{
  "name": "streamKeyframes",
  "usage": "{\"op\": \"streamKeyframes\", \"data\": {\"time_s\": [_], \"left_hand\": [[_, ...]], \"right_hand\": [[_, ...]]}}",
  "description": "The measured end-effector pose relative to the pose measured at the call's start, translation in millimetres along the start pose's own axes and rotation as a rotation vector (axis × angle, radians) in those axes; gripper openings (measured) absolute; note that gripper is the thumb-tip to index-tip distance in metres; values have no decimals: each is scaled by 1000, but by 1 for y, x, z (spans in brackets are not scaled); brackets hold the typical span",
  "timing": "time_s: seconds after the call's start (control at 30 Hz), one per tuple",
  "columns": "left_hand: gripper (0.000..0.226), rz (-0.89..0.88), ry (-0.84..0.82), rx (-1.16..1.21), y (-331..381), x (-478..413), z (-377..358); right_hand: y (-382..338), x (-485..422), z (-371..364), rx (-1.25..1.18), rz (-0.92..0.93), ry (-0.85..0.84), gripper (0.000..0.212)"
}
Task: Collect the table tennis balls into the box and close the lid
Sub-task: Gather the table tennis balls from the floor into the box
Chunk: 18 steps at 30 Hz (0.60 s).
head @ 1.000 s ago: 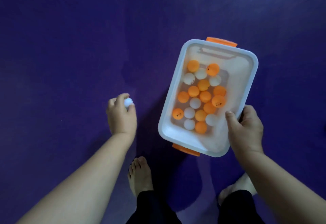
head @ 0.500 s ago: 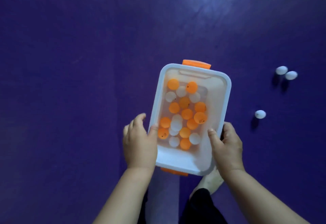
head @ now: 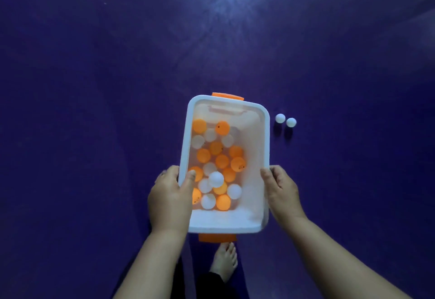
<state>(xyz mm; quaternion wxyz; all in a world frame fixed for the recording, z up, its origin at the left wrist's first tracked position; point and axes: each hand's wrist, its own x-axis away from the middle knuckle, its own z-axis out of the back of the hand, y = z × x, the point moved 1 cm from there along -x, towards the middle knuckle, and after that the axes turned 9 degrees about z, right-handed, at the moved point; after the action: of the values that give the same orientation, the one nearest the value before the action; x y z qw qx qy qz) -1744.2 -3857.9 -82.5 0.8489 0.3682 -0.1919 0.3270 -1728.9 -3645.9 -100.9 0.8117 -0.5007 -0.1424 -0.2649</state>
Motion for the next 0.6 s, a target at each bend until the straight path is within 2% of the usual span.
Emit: {"op": "streamKeyframes", "data": {"time_s": [0.07,0.2,0.33,0.37,0.43,0.5,0.6], "left_hand": [[25,-3,15,37,13,-11,-14],[17,-18,10,77,33,-45,-42],[24,-75,-12,18,48,-86,-73],[25,-87,-16,8,52,-95,-78],[24,-117,-19,-1,60,-109,-85],[21,-149,-28,-29,67,-119,-88],[20,-205,-19,-86,79,-137,-92]], "right_hand": [[17,-22,9,-47,-59,25,27],[69,-60,17,-67,-217,100,19],[121,-95,2,-20,-383,59,14],[133,-104,-3,31,-402,30,17],[156,-123,-13,156,-436,-30,41],[172,-138,-23,268,-463,-58,56],[192,-159,-39,398,-490,-48,57]]}}
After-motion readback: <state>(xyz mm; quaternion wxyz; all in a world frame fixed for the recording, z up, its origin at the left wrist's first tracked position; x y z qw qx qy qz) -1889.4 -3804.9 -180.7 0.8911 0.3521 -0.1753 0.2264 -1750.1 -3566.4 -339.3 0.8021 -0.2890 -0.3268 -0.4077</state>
